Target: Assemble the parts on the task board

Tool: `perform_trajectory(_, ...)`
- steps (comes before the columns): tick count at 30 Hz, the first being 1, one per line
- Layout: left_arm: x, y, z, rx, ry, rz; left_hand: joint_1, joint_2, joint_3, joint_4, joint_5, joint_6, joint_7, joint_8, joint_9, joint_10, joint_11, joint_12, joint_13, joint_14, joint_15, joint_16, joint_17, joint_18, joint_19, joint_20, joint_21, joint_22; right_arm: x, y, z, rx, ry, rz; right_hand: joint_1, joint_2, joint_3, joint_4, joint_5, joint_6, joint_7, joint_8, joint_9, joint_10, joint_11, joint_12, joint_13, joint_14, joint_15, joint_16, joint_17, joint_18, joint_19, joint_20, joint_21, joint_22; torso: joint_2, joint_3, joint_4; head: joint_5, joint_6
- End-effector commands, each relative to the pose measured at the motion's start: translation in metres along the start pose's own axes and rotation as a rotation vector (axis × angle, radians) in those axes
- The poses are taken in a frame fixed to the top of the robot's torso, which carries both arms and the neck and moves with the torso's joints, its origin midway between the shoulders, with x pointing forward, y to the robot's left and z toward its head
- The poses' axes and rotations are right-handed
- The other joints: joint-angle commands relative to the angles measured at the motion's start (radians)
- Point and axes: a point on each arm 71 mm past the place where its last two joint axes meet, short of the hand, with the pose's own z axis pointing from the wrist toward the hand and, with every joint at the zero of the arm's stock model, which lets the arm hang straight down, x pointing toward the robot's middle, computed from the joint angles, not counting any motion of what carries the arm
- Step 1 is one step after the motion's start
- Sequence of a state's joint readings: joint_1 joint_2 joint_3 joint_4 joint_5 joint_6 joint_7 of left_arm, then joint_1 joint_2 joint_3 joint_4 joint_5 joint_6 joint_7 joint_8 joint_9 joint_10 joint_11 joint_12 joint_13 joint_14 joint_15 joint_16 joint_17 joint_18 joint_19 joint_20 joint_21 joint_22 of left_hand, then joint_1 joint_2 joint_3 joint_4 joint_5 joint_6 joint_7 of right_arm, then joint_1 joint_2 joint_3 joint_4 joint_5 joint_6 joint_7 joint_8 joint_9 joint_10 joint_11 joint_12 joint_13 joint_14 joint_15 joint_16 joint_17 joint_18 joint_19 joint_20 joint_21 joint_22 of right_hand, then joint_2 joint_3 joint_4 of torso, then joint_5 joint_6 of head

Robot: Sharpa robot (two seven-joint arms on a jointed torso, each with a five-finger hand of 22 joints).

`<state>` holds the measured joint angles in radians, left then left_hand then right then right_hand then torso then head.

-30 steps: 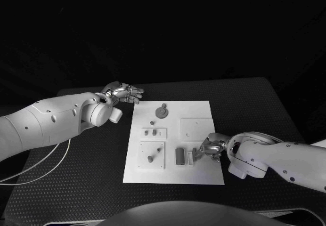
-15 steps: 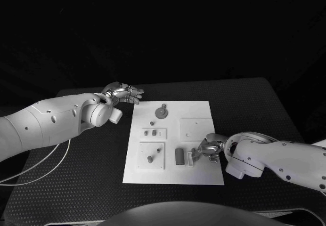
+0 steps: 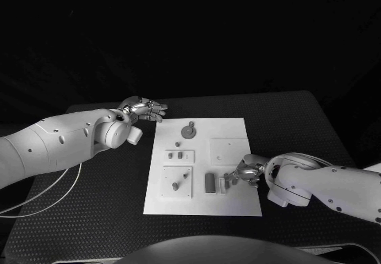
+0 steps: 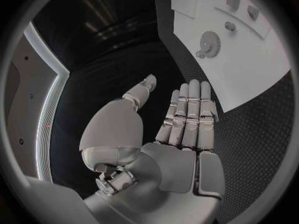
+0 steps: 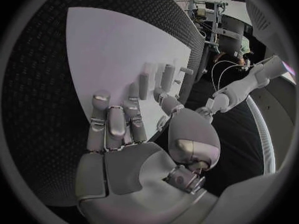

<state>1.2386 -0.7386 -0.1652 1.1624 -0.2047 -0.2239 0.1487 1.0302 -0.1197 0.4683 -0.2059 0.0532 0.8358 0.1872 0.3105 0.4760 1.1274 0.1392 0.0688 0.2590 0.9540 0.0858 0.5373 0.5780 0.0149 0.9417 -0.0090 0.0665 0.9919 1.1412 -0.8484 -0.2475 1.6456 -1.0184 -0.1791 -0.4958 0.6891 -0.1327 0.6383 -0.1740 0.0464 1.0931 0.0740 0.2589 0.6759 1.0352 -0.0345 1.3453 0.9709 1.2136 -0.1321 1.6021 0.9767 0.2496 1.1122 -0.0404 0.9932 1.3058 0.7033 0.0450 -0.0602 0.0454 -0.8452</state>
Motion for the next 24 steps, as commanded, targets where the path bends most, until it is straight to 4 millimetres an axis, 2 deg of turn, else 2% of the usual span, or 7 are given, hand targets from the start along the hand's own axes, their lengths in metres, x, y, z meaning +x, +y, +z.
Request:
perform_trajectory(1,0.002,-0.002,0.000,0.007,0.018,0.000,-0.003,0.000,-0.004,-0.001,-0.003,-0.009,0.001,0.006,-0.002,-0.003,-0.001,0.003,-0.001,0.003,0.003,-0.005,0.001,0.009,-0.005,-0.001,0.004,-0.001,-0.001,-0.001,0.002,0.000,-0.001,-0.093,-0.017,-0.016,0.008,0.028,0.004,0.012,-0.003,-0.002,-0.001,0.010,-0.002,-0.001,0.003,0.013,-0.002,-0.004,0.011,0.012,0.008,-0.004,-0.002,0.003,0.000,-0.0009,-0.0006,0.001,0.000)
perform_trajectory(5,0.003,-0.002,0.000,0.007,0.018,0.000,-0.003,0.000,-0.004,-0.001,-0.003,-0.009,0.001,0.006,-0.002,-0.003,-0.001,0.003,-0.001,0.003,0.003,-0.005,0.001,0.009,-0.005,-0.001,0.003,-0.001,-0.005,-0.003,0.007,0.011,-0.012,-0.113,-0.030,-0.022,0.021,0.060,0.004,0.022,-0.007,0.002,-0.001,0.026,-0.006,0.004,0.018,0.025,-0.006,-0.003,0.026,0.012,0.013,-0.007,0.001,0.006,0.000,-0.0006,-0.0006,0.000,0.000)
perform_trajectory(10,0.003,-0.002,0.000,0.006,0.020,0.000,-0.003,0.000,-0.004,0.000,-0.003,-0.009,0.001,0.006,-0.002,-0.003,-0.001,0.003,-0.001,0.003,0.003,-0.006,0.002,0.009,-0.005,-0.001,0.003,-0.001,-0.003,0.002,0.011,0.007,-0.002,-0.127,-0.030,-0.013,0.024,0.064,0.004,0.027,-0.009,0.004,0.000,0.041,-0.008,0.011,0.033,0.031,-0.008,-0.002,0.033,0.012,0.015,-0.009,0.003,0.008,0.000,0.0002,-0.0002,-0.001,0.000)
perform_trajectory(15,0.003,-0.002,0.000,0.007,0.022,0.000,-0.003,0.000,-0.004,0.000,-0.003,-0.009,0.001,0.006,-0.002,-0.003,-0.001,0.003,-0.001,0.003,0.003,-0.006,0.002,0.009,-0.005,-0.001,0.003,-0.001,-0.002,0.006,0.014,0.005,0.010,-0.137,-0.023,-0.004,0.022,0.054,0.004,0.029,-0.010,0.005,0.000,0.047,-0.010,0.013,0.040,0.032,-0.009,-0.002,0.035,0.012,0.015,-0.011,0.005,0.010,0.001,0.0008,0.0001,-0.001,0.000)
perform_trajectory(19,0.003,-0.002,0.000,0.006,0.022,0.000,-0.003,0.001,-0.004,0.000,-0.003,-0.009,0.001,0.006,-0.002,-0.003,-0.001,0.003,-0.001,0.003,0.003,-0.006,0.002,0.009,-0.005,-0.001,0.004,-0.001,-0.001,0.007,0.016,0.004,0.017,-0.142,-0.012,0.009,0.015,0.029,0.004,0.030,-0.011,0.005,0.000,0.051,-0.010,0.012,0.045,0.034,-0.010,-0.003,0.037,0.012,0.014,-0.011,0.007,0.013,0.001,0.0002,-0.0001,-0.001,-0.001)
perform_trajectory(24,0.003,-0.002,0.000,0.005,0.024,-0.001,-0.004,0.001,-0.004,0.000,-0.003,-0.009,0.001,0.006,-0.002,-0.003,-0.001,0.003,-0.001,0.003,0.003,-0.006,0.003,0.009,-0.005,-0.001,0.003,-0.001,0.003,0.010,0.016,-0.002,0.039,-0.153,-0.003,0.014,0.009,0.003,0.004,0.030,-0.011,0.005,-0.001,0.051,-0.010,0.010,0.047,0.033,-0.010,-0.004,0.036,0.012,0.013,-0.010,0.007,0.015,0.000,0.0000,-0.0005,0.000,-0.002)
